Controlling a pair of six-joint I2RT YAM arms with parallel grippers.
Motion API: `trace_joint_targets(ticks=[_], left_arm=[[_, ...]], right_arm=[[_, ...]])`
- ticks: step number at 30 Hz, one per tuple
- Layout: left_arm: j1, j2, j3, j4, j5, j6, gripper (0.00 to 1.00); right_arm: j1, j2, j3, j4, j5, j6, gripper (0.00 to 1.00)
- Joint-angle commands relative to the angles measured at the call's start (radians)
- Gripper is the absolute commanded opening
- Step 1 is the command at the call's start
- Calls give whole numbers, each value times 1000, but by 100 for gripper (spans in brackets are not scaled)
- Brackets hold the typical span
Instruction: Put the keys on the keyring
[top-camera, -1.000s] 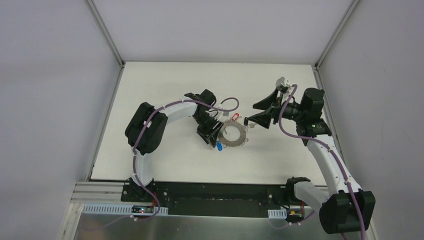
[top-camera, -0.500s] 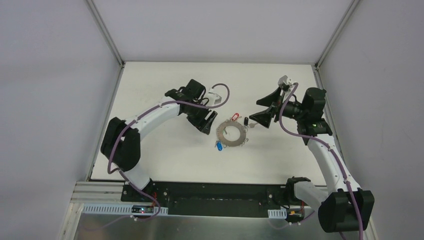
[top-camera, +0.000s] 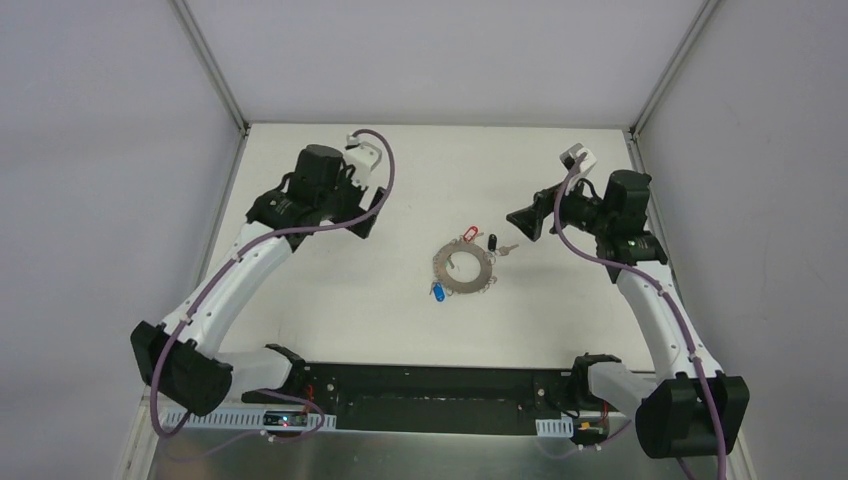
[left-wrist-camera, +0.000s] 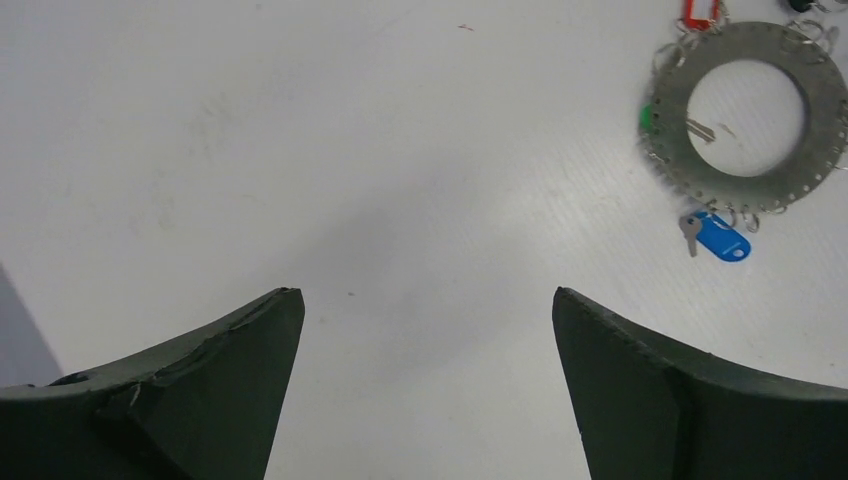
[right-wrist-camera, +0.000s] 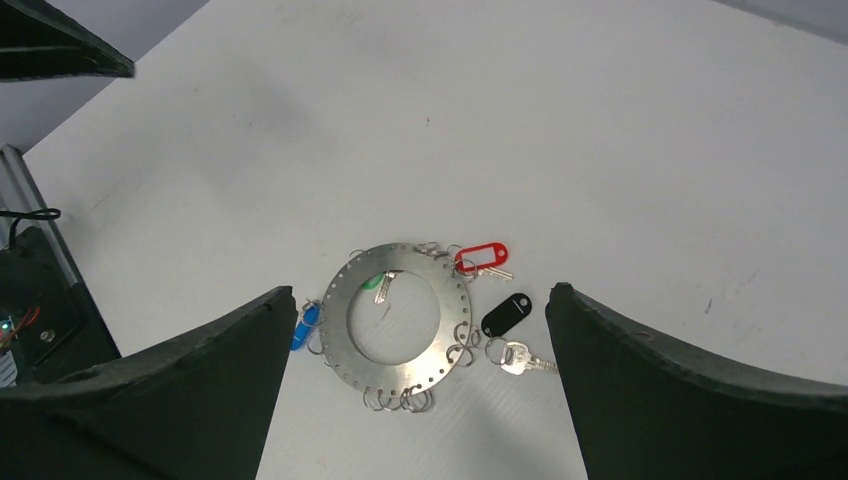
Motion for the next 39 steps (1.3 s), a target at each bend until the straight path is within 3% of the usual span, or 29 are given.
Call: trace_joint_targets(ticks=[1,15,21,29,39], left_arm=[[36,-154,-43,4,-179,19,99],[77,-628,-267,92,-346,6,99],[78,-716,-338,141,-478,-84,99],[83,-735,-460,224,-485,-151,99],[116,-780,-480,230,-519,-143,99]], right_arm=[[-6,-62,-25,1,136,72,100],[-9,-148,-124,98,222,206,100],[-20,-176,-138,109,236,214,100],[-25,-162,-142,111,234,216,100],[-29,-171,-138,109,309,240,100]])
